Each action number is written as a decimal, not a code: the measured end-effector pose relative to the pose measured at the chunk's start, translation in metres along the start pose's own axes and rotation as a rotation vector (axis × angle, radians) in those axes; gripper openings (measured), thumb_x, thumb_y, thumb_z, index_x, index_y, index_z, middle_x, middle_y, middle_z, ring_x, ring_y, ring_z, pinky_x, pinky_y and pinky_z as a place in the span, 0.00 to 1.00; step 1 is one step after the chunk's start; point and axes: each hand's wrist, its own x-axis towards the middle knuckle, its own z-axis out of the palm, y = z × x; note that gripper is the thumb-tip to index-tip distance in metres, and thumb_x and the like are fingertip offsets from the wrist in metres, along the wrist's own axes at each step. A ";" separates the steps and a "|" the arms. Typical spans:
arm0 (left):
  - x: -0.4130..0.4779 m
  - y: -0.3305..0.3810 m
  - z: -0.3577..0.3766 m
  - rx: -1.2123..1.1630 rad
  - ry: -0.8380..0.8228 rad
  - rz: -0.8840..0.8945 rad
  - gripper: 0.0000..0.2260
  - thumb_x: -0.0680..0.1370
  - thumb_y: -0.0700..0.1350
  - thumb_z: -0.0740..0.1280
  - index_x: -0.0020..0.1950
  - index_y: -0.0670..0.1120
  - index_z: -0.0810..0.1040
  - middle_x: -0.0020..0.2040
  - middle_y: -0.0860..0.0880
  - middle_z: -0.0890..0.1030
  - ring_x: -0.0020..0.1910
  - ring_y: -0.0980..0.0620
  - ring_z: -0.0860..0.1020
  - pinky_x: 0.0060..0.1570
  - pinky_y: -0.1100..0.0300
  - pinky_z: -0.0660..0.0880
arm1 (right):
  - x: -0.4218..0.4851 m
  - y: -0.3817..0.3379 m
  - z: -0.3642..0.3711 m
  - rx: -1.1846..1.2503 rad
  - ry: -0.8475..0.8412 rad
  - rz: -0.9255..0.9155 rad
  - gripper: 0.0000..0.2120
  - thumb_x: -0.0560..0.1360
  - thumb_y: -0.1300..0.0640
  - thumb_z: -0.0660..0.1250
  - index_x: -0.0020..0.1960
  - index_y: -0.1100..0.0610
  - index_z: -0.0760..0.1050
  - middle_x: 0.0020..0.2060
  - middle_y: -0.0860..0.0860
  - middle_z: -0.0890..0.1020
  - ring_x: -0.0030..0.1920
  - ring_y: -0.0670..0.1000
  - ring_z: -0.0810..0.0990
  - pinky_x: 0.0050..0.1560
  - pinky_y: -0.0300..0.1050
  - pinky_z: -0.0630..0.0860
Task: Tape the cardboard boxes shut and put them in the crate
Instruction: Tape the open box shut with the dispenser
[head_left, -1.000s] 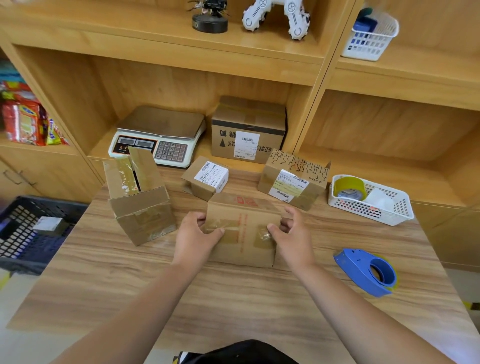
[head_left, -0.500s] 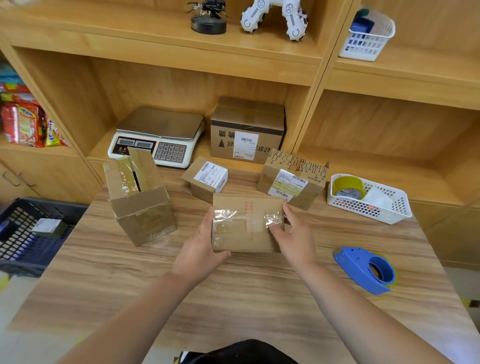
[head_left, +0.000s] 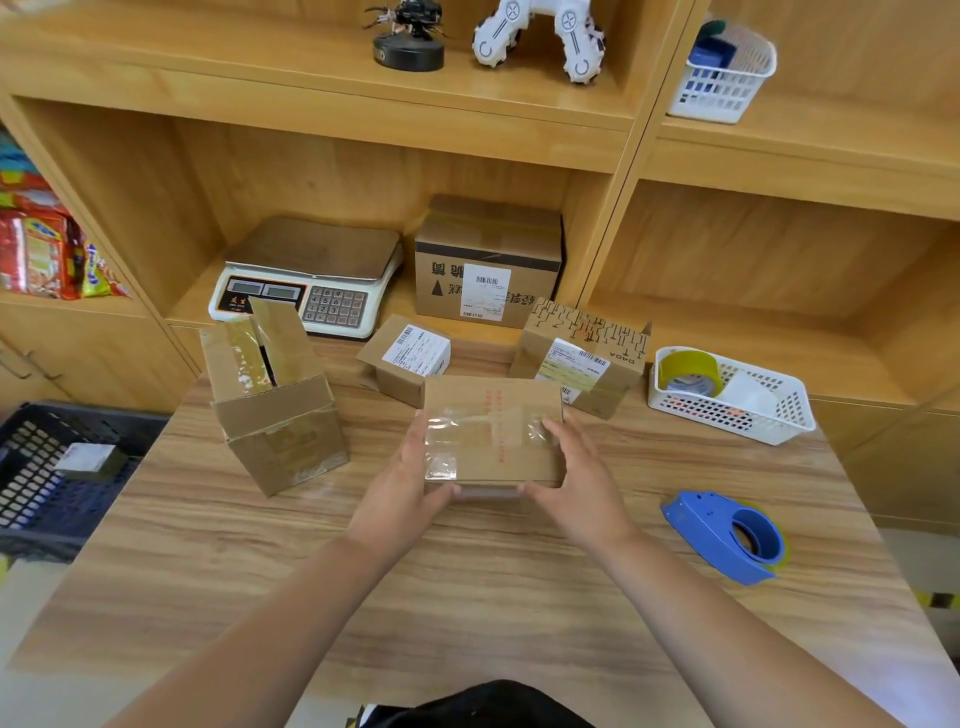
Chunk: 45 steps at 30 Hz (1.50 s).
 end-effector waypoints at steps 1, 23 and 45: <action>0.001 0.000 0.000 -0.017 0.006 -0.022 0.42 0.75 0.46 0.70 0.78 0.52 0.43 0.72 0.52 0.68 0.66 0.51 0.71 0.58 0.62 0.68 | 0.000 -0.001 -0.002 -0.001 -0.002 0.004 0.39 0.70 0.50 0.74 0.75 0.50 0.59 0.77 0.46 0.53 0.76 0.44 0.50 0.70 0.36 0.47; 0.044 -0.003 -0.005 -0.137 -0.052 -0.212 0.29 0.75 0.44 0.70 0.71 0.49 0.60 0.53 0.56 0.75 0.52 0.54 0.76 0.44 0.63 0.70 | 0.038 -0.005 -0.019 0.139 -0.053 0.143 0.37 0.71 0.52 0.73 0.74 0.41 0.59 0.59 0.43 0.77 0.48 0.46 0.79 0.53 0.49 0.78; 0.053 -0.002 0.008 -0.012 0.015 -0.312 0.31 0.71 0.53 0.71 0.72 0.50 0.64 0.61 0.55 0.78 0.57 0.53 0.77 0.51 0.55 0.75 | 0.033 0.008 0.029 -0.080 0.126 0.274 0.23 0.74 0.58 0.66 0.66 0.53 0.61 0.51 0.49 0.81 0.49 0.58 0.79 0.49 0.50 0.76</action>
